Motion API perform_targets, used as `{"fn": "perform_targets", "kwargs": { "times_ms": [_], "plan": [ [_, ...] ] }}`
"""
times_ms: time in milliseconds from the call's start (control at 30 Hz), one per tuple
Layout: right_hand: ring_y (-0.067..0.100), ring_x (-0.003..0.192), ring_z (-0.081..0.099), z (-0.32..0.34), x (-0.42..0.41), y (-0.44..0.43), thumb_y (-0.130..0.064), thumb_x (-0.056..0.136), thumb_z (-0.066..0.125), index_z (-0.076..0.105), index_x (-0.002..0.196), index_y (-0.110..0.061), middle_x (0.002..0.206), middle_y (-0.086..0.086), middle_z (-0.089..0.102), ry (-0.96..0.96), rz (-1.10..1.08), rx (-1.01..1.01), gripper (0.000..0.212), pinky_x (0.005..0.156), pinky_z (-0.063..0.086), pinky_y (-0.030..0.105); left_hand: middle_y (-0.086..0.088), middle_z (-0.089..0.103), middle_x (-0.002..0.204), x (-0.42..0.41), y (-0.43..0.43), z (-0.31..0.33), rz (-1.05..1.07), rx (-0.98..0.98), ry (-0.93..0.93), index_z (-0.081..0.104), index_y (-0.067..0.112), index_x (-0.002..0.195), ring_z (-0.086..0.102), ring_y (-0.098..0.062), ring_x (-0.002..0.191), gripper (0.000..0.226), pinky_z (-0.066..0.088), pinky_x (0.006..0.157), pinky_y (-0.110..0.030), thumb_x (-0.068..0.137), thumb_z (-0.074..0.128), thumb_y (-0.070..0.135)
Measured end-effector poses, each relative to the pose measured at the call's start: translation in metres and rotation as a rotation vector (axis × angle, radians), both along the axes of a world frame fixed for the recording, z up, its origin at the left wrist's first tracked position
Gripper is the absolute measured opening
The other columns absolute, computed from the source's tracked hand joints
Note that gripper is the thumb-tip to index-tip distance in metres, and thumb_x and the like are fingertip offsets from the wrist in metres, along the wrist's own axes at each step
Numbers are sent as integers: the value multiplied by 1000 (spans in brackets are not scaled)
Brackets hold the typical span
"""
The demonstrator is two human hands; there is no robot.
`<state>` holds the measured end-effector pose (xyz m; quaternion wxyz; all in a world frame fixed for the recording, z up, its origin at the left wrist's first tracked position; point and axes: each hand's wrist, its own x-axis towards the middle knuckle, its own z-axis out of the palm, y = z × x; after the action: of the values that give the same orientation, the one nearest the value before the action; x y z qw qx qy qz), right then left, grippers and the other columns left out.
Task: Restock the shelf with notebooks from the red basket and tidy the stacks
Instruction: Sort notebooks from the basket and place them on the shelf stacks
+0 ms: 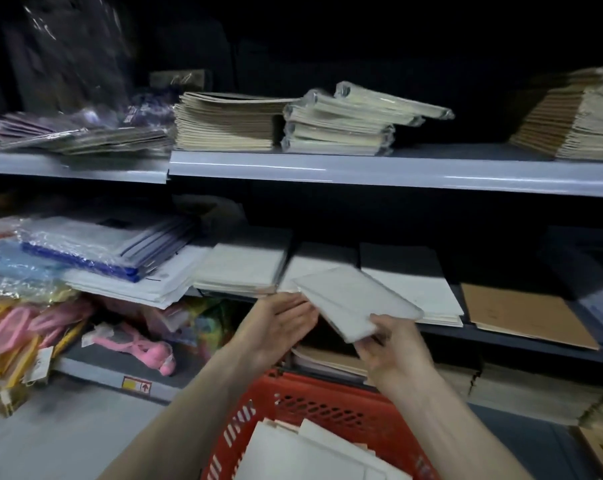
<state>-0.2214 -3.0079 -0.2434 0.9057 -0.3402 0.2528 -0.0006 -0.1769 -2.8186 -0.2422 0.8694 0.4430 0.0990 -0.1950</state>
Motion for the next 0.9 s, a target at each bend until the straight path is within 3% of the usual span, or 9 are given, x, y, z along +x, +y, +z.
{"fn": "perform_targets", "kwargs": {
  "times_ms": [67, 167, 300, 400, 467, 533, 600, 667, 900],
  "plan": [
    [32, 104, 71, -5, 0, 8, 3, 98, 55, 66, 113, -3, 120, 15, 71, -2, 159, -59, 20, 92, 56, 39, -20, 75, 117, -12, -4, -8, -171, 289, -104, 68, 7, 126, 71, -31, 105, 31, 57, 100, -47, 97, 66, 17],
    [27, 90, 77, -18, 1, 8, -7, 98, 64, 69, 117, -2, 111, 16, 78, 0, 320, -252, 21, 72, 55, 31, -19, 74, 102, -16, 1, -24, -208, 413, -223, 66, 2, 125, 68, -27, 81, 33, 61, 81, -38, 93, 73, 6],
    [21, 63, 69, -34, 14, -2, 1, 93, 71, 56, 131, -7, 90, 19, 77, 5, 60, -459, 42, 55, 51, 27, -20, 75, 90, -3, 9, -30, 70, 446, -248, 47, -13, 140, 72, -27, 75, 55, 62, 74, -32, 92, 71, -4],
    [20, 71, 73, -32, 30, 1, -7, 95, 71, 62, 130, -7, 73, 5, 78, -82, 94, -771, 36, 72, 61, 33, -17, 79, 88, 15, 7, -31, 220, 563, -311, 35, -7, 151, 78, -29, 78, 72, 64, 82, -41, 91, 74, 2],
    [20, 80, 75, -29, 44, 4, -16, 97, 70, 63, 132, -9, 71, -2, 78, -108, 113, -964, 36, 90, 61, 42, -10, 80, 81, 29, 4, -31, 300, 696, -380, 49, -3, 145, 79, -25, 76, 60, 62, 89, -44, 93, 76, 10],
    [11, 81, 73, -27, 59, 6, -22, 98, 68, 63, 135, -12, 70, -2, 78, -113, 127, -1094, 39, 90, 57, 30, -4, 79, 75, 43, 1, -32, 347, 818, -434, 62, 0, 132, 79, -19, 72, 40, 61, 93, -43, 95, 73, 15],
    [-1, 71, 67, -27, 71, 7, -24, 100, 66, 62, 138, -13, 80, 1, 78, -114, 137, -1159, 40, 69, 46, 6, 0, 79, 72, 53, -3, -34, 357, 935, -461, 67, 4, 128, 78, -10, 72, 33, 59, 96, -39, 98, 69, 18],
    [-2, 59, 65, -30, 81, 6, -24, 101, 65, 61, 141, -12, 86, 2, 77, -110, 139, -1185, 42, 53, 41, 1, 2, 78, 74, 60, -7, -38, 363, 990, -465, 67, 7, 131, 77, -6, 72, 34, 59, 98, -36, 100, 67, 20],
    [15, 68, 73, -40, 79, 0, -27, 104, 60, 50, 152, -20, 86, 2, 77, -137, 184, -1214, 50, 54, 47, 5, 1, 78, 78, 65, -8, -50, 371, 964, -469, 64, 10, 136, 77, -7, 70, 39, 63, 89, -34, 99, 68, 19]
  ]
}}
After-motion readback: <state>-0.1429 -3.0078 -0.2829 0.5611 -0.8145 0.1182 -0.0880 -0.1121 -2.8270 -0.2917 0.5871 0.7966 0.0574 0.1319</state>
